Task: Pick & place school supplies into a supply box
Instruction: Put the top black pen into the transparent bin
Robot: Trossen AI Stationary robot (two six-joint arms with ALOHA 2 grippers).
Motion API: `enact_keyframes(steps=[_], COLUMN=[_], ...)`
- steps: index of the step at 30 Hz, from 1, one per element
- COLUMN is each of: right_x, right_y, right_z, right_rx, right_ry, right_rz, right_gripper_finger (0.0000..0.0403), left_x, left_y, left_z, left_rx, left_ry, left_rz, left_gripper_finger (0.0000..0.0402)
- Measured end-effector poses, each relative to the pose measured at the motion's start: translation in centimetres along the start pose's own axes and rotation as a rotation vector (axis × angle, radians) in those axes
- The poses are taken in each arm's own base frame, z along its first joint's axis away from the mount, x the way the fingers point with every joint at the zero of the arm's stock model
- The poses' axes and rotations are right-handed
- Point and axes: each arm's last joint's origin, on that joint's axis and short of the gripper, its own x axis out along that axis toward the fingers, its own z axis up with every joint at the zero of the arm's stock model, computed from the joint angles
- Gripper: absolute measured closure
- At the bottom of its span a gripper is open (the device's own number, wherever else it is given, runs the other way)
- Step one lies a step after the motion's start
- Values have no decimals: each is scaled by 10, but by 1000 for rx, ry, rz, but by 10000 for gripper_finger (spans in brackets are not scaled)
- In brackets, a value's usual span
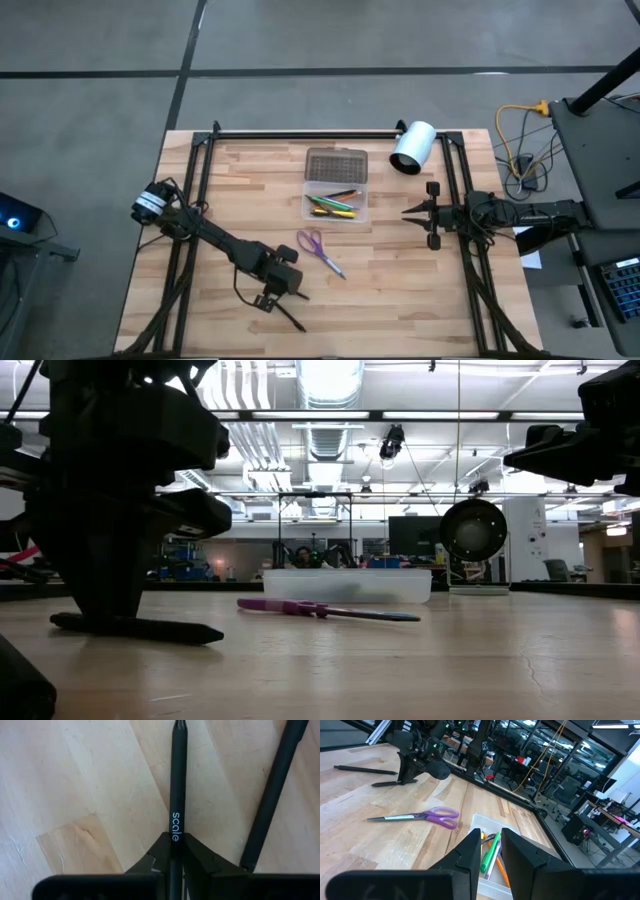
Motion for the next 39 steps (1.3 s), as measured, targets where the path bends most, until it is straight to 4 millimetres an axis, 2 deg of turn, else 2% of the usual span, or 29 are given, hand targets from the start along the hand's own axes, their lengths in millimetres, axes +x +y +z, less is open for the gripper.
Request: enact_keyframes(steps=[7, 12, 18, 26, 34, 39], right_x=[0, 0, 0, 0, 0, 0], right_y=[0, 0, 0, 0, 0, 0], right_z=[0, 0, 0, 0, 0, 0], right_rx=[0, 0, 0, 0, 0, 0], right_ry=[0, 0, 0, -1, 0, 0], right_rz=[0, 0, 0, 0, 0, 0], right_gripper_finger=[335, 335, 335, 335, 335, 335], left_x=[-1, -4, -8, -13, -17, -20], left_y=[0, 0, 4, 13, 16, 27], left_z=[-1, 6, 16, 23, 38, 43], left_rx=[45, 133, 188, 242, 320, 313], left_ry=[13, -6, -50, -88, -199, -223], left_rz=[0, 18, 177, 516, 608, 672], left_gripper_finger=[389, 391, 392, 392, 390, 390])
